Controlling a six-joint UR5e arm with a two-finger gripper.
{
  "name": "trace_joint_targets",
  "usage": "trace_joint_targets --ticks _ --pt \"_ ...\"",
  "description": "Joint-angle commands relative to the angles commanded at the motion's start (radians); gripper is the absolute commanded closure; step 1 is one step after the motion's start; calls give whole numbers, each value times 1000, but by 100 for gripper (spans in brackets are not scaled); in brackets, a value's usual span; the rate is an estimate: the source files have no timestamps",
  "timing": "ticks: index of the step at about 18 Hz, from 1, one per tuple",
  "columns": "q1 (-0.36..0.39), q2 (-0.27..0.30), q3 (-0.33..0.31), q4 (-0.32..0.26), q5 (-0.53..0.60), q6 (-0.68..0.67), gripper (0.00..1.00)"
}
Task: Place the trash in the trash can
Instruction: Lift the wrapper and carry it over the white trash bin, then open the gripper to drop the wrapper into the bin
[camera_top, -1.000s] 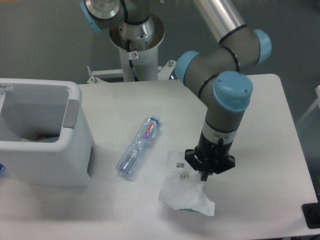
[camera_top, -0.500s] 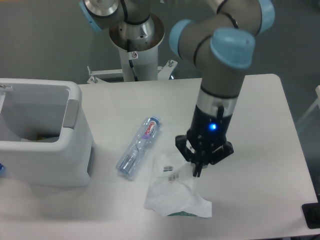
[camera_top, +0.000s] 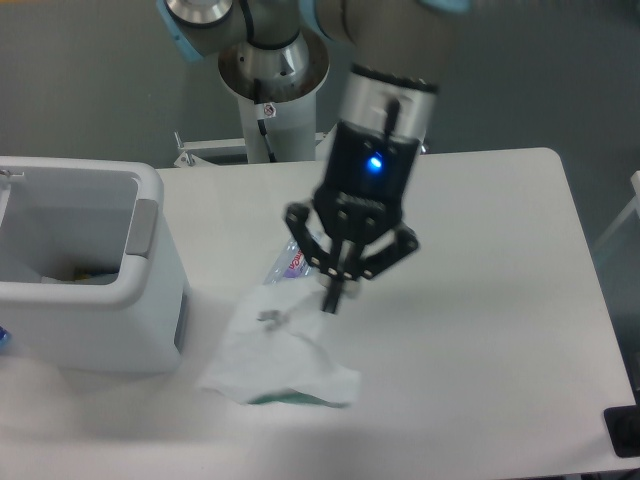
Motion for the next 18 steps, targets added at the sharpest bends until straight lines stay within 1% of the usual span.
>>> trace_joint_targets --ticks 2,5,7,9,13,16,17,18 --pt "-35 21 -9 0 6 -3 100" --pt "-69 64 -44 0 6 -5 100" --pt "-107 80 -66 0 11 -8 100" --pt "-130 92 -95 2 12 -3 100" --pt "-180 97 -127 5 12 0 100" --pt "-201 98 -147 8 14 6 100" --pt "-207 98 -152 9 14 8 98" --pt "-216 98 -153 11 14 9 92"
